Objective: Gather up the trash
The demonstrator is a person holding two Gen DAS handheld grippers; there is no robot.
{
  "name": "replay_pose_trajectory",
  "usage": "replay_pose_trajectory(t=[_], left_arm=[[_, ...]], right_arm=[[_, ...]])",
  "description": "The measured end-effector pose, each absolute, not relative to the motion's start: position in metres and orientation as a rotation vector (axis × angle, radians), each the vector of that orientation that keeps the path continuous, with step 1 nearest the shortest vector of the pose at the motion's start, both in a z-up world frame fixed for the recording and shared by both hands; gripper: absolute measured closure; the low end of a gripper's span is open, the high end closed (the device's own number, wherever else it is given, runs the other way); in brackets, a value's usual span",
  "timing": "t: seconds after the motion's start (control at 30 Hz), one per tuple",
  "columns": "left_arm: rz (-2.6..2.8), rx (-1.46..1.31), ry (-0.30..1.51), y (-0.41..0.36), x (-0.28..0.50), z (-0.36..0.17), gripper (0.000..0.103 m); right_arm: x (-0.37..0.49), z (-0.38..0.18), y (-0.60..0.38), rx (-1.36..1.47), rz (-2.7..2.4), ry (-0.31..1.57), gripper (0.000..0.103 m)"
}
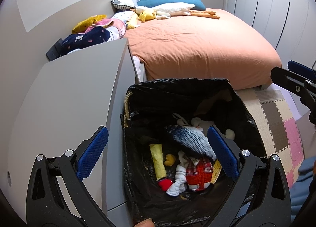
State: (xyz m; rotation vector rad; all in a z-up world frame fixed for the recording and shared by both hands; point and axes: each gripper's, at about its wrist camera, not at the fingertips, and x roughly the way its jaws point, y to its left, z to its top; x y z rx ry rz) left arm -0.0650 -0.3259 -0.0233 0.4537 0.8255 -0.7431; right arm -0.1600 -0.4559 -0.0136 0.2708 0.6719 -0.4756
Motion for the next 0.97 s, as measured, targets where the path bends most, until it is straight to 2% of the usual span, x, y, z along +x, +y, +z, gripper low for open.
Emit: replay_pose_trajectory(t=[0.97], left_arm=[[-0.740, 0.461, 0.825, -0.3249, -0.0648, -0.0235, 0.006]], right_arm=[[-0.1600, -0.0148, -0.4559, 0.271, -0.476, 0.677, 0.020]])
